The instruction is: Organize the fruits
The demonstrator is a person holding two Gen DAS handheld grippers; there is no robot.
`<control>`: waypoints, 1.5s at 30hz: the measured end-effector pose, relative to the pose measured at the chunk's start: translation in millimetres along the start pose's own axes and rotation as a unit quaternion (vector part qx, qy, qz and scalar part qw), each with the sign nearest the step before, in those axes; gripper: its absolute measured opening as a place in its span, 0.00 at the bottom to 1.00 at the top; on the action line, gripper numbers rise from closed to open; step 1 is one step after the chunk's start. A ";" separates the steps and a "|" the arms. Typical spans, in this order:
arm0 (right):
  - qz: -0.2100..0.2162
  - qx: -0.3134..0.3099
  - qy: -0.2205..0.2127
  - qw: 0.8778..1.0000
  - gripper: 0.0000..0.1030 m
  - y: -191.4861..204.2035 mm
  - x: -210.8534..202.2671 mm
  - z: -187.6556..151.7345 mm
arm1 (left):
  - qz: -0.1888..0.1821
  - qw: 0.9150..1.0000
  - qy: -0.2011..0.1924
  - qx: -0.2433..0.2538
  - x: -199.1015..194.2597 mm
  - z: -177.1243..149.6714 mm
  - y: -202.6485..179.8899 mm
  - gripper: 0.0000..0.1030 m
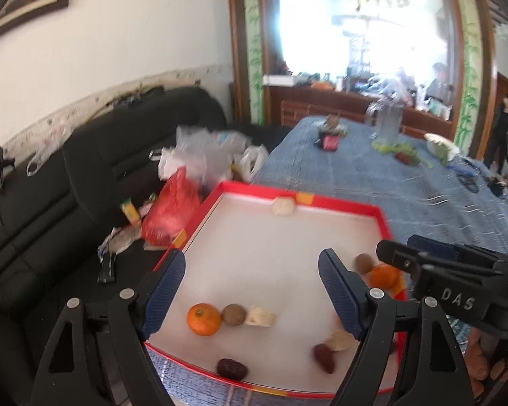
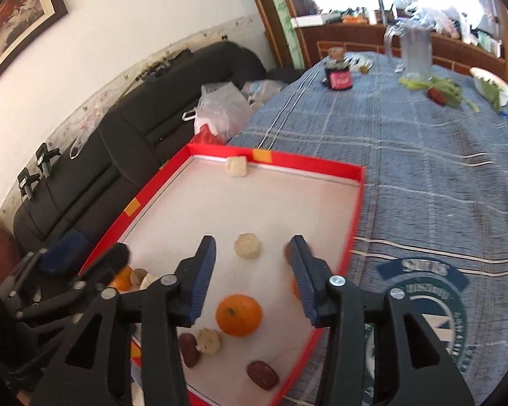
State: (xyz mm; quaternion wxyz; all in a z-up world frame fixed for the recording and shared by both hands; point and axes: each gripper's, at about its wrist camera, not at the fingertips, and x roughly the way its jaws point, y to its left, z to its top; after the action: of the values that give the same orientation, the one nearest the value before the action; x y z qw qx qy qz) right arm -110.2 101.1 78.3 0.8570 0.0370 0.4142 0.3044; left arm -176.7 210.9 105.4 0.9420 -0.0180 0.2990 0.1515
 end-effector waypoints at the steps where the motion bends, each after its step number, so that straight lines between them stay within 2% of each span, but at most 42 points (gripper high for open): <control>1: -0.006 -0.002 -0.008 1.000 0.49 -2.3 -6.9 -1.0 | -0.004 1.000 -0.005 0.003 -3.8 1.5 -3.5 0.82; 4: -0.024 -0.004 -0.033 0.999 0.58 -10.9 -28.7 -6.3 | -0.022 0.999 -0.022 0.008 -17.5 3.6 -15.9 0.88; 6: -0.042 -0.010 -0.057 0.997 0.65 -18.2 -47.2 -11.6 | -0.034 0.999 -0.033 0.005 -26.1 3.1 -24.2 0.99; 9: -0.075 -0.021 -0.087 0.993 0.73 -27.9 -69.5 -17.3 | -0.058 0.997 -0.049 0.005 -36.3 1.8 -37.8 1.00; 13: -0.120 -0.023 -0.123 0.985 0.80 -51.7 -101.8 -26.6 | -0.067 0.996 -0.062 0.022 -45.4 -0.2 -58.0 1.00; 19: -0.179 0.008 -0.169 0.969 0.91 -94.4 -147.4 -41.2 | -0.091 0.993 -0.049 0.054 -52.2 -7.8 -91.7 1.00; 24: -0.208 0.020 -0.205 0.956 1.00 -117.1 -177.6 -57.4 | -0.111 0.990 -0.055 0.068 -64.9 -13.4 -113.8 1.00; 27: -0.217 0.020 -0.230 0.949 1.00 -123.1 -195.3 -69.4 | -0.119 0.988 -0.059 0.080 -73.0 -16.4 -126.4 1.00; 33: -0.206 0.029 -0.250 0.945 1.00 -134.0 -213.3 -87.2 | -0.135 0.985 -0.057 0.092 -81.9 -22.3 -142.4 1.00; 38: -0.221 0.024 -0.252 0.942 1.00 -133.5 -223.4 -98.2 | -0.131 0.985 -0.052 0.097 -88.3 -27.4 -144.3 1.00; 45: -0.212 0.034 -0.250 0.944 1.00 -126.5 -231.0 -107.0 | -0.127 0.986 -0.064 0.091 -105.5 -34.1 -130.4 1.00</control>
State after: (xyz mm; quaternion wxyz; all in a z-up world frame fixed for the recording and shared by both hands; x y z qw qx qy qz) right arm -235.4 -149.4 127.2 0.9760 0.0526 0.1947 0.0824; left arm -238.9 53.3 130.0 0.9685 0.0395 0.2459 0.0039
